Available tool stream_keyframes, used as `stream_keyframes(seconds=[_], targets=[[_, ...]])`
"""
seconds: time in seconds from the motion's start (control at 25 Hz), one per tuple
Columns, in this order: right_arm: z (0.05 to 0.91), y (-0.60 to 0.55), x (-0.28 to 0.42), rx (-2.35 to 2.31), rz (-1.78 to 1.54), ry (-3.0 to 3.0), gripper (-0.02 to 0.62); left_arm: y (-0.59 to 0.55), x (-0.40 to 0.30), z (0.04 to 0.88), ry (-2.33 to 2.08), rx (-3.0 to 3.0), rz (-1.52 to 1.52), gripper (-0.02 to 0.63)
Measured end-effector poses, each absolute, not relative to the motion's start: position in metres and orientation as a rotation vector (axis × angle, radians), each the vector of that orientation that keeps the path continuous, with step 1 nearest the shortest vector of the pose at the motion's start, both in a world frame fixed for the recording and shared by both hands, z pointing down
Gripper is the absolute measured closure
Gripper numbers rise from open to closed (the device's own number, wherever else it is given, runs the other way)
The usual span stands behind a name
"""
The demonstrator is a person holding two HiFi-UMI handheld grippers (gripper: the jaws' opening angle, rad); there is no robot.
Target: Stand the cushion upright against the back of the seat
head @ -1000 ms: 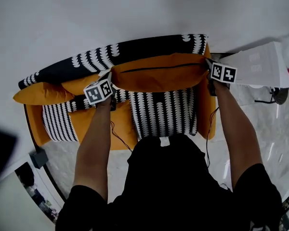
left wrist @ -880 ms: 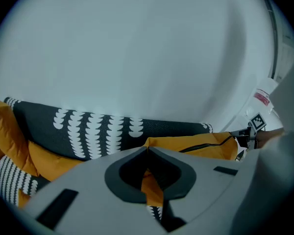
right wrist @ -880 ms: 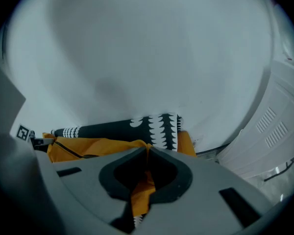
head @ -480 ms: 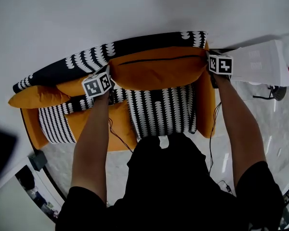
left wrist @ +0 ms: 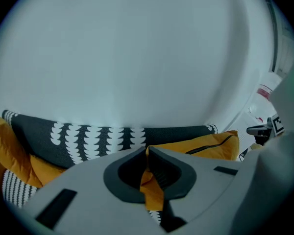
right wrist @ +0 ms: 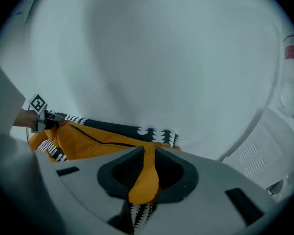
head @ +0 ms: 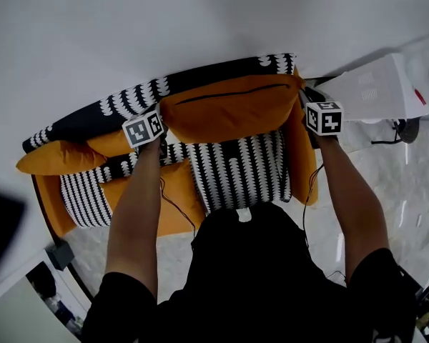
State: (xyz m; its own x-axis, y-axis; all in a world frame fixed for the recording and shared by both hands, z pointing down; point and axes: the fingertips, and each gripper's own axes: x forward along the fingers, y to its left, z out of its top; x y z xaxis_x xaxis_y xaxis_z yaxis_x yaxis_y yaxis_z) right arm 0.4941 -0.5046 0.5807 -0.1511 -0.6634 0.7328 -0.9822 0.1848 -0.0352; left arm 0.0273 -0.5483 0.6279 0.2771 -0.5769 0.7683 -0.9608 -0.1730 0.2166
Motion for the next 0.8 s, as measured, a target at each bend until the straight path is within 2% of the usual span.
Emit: stream_keyframes(seconds=[0.36, 0.6, 0.8], targets=[[0.526, -0.445, 0.43, 1.553, 0.802, -2.083, 0.534, -0.535, 0.022, 0.577, -1.414, 2.009, 0.638, 0.583], [0.466, -0.408, 0.387, 1.584, 0.997, -2.331, 0.537, -0.491, 0.055, 0.517, -1.287, 2.171, 0.452, 0.584], [0.43, -0.36, 0.35, 1.495, 1.021, -2.463, 0.553, -0.428, 0.087, 0.483, -1.1, 2.319, 0.462, 0.584]])
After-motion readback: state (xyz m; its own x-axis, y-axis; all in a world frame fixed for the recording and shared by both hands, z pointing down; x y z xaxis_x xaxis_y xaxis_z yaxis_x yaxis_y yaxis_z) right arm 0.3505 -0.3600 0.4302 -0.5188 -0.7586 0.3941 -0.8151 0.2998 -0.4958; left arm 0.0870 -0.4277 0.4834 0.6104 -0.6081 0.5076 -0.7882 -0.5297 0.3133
